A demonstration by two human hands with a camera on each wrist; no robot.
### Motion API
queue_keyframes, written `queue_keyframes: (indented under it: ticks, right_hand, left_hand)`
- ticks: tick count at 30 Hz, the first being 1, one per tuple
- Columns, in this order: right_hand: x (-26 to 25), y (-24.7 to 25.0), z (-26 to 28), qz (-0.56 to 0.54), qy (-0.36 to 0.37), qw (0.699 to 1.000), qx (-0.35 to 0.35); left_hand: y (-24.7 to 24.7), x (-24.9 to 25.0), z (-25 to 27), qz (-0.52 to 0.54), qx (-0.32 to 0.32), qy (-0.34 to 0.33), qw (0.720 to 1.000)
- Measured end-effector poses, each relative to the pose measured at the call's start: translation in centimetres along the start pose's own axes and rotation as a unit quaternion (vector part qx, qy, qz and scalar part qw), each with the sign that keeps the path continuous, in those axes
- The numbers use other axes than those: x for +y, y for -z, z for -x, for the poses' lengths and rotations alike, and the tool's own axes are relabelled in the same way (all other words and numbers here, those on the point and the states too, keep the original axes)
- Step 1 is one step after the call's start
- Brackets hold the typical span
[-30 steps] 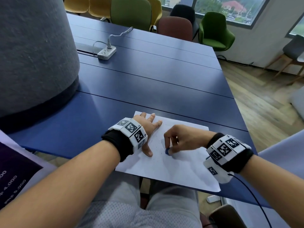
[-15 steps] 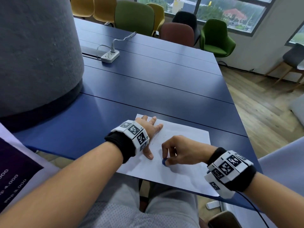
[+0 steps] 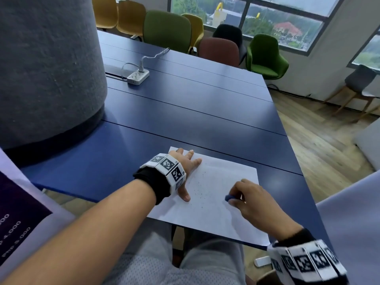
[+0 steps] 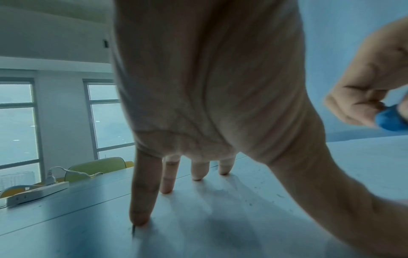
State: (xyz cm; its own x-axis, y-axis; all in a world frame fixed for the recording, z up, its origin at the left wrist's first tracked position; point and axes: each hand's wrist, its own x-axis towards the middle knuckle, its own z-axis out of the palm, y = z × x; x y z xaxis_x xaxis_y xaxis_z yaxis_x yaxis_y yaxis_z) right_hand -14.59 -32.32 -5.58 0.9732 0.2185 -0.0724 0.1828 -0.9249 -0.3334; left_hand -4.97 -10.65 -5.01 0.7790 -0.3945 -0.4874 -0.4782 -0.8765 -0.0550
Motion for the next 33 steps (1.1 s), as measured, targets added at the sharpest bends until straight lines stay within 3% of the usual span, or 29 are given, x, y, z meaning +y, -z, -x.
queue_keyframes:
  ticks: [8, 14, 18, 22, 26, 29, 33]
  right_hand:
    - [0.9, -4.5, 4.5, -0.046, -0.023, 0.99, 0.134]
    - [0.6, -5.2, 4.9, -0.097, -0.037, 0.978, 0.181]
    - [0.6, -5.3, 5.1, -0.119, -0.048, 0.973, 0.191]
    - [0.7, -5.6, 5.3, -0.145, -0.061, 0.969, 0.19]
    - [0.4, -5.5, 5.4, -0.162, -0.062, 0.966, 0.191]
    - [0.6, -5.7, 5.3, -0.169, -0.065, 0.963, 0.198]
    - [1.0, -6.2, 5.2, -0.192, -0.064, 0.958, 0.203]
  left_hand:
    - [0.2, -0.5, 0.9, 0.024, -0.017, -0.01, 1.0]
    - [-1.1, -1.3, 2.2, 0.065, 0.036, -0.017, 0.997]
    - [-3.3, 3.7, 3.6, 0.097, 0.063, -0.042, 0.992]
    - [-6.7, 10.1, 3.5, 0.1, 0.107, -0.13, 0.981]
    - [-8.6, 11.5, 3.0, 0.094, 0.127, -0.138, 0.978]
    - [-8.9, 9.4, 3.3, 0.107, 0.132, -0.09, 0.981]
    - [-8.2, 4.2, 4.1, 0.154, 0.1, 0.089, 0.979]
